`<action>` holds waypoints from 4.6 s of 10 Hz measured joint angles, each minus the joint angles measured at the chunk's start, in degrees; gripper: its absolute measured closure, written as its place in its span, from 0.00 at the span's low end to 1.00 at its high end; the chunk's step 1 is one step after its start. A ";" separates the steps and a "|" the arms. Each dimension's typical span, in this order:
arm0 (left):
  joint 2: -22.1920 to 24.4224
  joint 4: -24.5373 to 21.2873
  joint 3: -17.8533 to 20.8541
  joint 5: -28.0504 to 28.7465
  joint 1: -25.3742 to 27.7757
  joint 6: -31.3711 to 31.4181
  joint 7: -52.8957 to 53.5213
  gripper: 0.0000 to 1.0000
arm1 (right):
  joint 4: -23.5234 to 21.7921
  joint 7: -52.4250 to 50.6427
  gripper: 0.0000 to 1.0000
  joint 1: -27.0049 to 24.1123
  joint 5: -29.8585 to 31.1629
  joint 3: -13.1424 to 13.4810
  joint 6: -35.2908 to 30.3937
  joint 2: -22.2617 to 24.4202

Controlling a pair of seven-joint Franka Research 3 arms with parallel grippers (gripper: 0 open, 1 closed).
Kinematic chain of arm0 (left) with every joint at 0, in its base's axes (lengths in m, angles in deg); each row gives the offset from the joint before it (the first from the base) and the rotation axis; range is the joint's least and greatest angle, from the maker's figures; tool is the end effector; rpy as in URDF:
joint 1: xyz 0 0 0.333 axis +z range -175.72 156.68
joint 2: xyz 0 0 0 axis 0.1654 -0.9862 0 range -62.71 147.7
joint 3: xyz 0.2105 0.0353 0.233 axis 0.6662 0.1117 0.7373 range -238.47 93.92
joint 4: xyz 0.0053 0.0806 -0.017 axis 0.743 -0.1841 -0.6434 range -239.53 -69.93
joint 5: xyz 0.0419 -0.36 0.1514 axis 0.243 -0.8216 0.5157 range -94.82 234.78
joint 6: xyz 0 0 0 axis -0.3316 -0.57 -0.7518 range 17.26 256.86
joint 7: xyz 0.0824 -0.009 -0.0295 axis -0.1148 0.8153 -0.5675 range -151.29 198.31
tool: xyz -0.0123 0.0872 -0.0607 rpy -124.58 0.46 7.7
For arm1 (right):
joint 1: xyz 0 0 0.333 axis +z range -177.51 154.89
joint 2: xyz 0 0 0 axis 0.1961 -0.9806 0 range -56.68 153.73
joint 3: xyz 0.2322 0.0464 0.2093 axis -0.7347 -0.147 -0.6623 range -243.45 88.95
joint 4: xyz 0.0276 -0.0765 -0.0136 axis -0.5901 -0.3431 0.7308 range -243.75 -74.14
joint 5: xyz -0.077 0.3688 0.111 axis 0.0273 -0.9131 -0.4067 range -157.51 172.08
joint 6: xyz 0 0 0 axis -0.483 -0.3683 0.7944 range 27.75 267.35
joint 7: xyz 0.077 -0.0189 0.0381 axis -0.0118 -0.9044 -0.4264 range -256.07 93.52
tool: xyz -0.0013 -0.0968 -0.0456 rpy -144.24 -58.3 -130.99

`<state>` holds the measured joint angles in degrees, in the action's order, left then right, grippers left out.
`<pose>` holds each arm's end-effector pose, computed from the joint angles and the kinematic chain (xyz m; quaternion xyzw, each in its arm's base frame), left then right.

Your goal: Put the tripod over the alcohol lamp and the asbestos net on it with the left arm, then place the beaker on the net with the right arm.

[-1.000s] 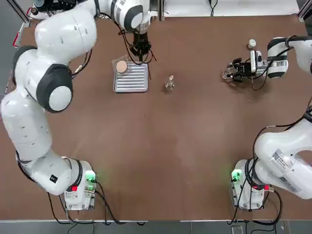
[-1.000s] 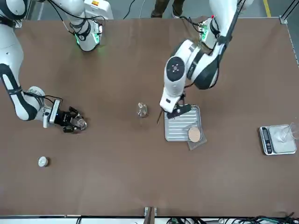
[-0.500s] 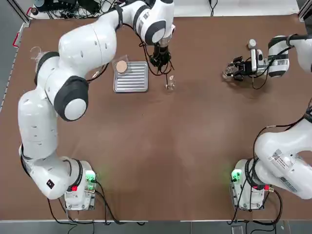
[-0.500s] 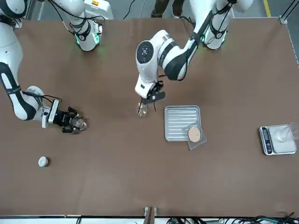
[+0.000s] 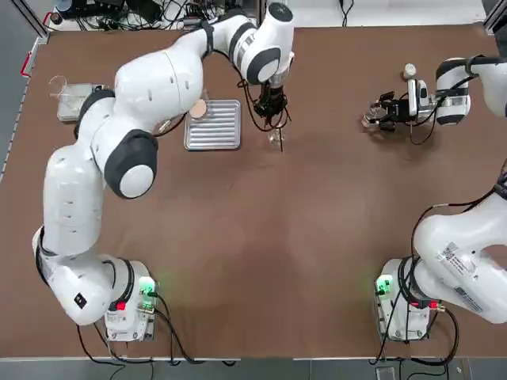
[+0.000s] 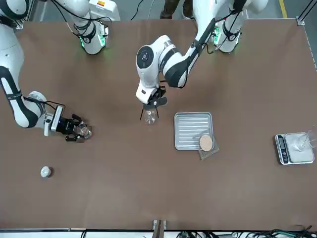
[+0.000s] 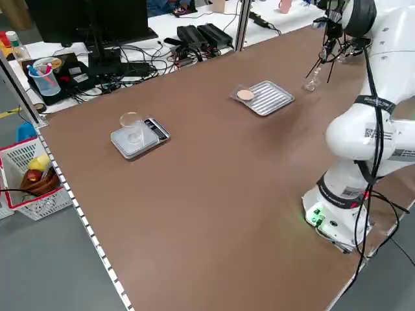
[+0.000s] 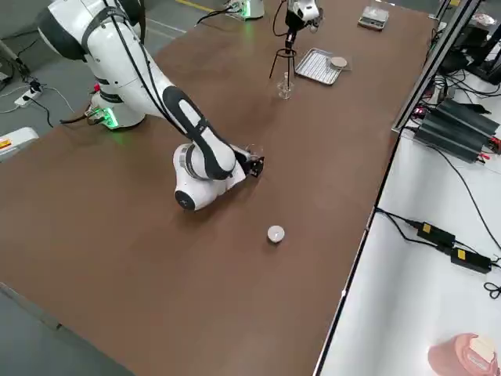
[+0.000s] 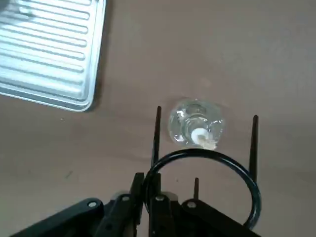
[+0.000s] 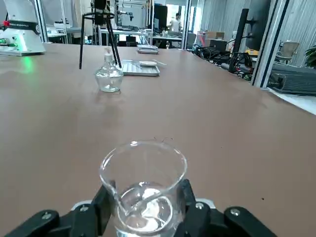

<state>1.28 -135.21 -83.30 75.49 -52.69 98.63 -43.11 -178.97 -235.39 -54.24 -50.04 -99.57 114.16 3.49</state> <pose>0.4606 -0.5677 0.3307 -0.9922 -0.1120 0.0420 0.0354 0.5342 -0.1304 0.0983 -0.5893 -0.5587 -0.4612 0.3576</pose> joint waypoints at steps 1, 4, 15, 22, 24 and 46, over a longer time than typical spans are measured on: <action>-0.99 0.25 0.03 0.00 0.00 0.65 -0.14 0.92 | 0.01 0.00 0.41 -0.01 0.00 0.01 0.01 0.04; -2.28 0.74 0.18 0.00 0.08 2.61 -0.37 0.92 | 0.00 0.00 0.41 -0.05 0.06 0.06 0.01 0.13; -3.13 0.82 1.96 -2.61 0.39 1.24 -1.26 0.92 | 0.00 0.32 0.41 -0.10 0.09 0.17 0.03 0.66; -4.20 0.94 2.08 -2.68 0.30 1.29 -1.26 0.92 | -0.06 0.49 0.41 -0.10 0.13 0.39 0.03 0.91; -4.63 0.98 2.06 -2.73 0.22 1.50 -1.26 0.92 | -0.06 0.49 0.41 -0.10 0.15 0.39 0.03 0.91; -4.74 1.58 2.06 -2.75 0.27 2.22 -2.79 0.48 | -0.14 0.54 0.41 -0.10 0.20 0.82 0.01 0.91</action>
<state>-3.46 -133.62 -81.23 72.74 -52.42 100.85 -45.90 -179.11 -234.85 -54.34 -49.84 -98.75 114.17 4.40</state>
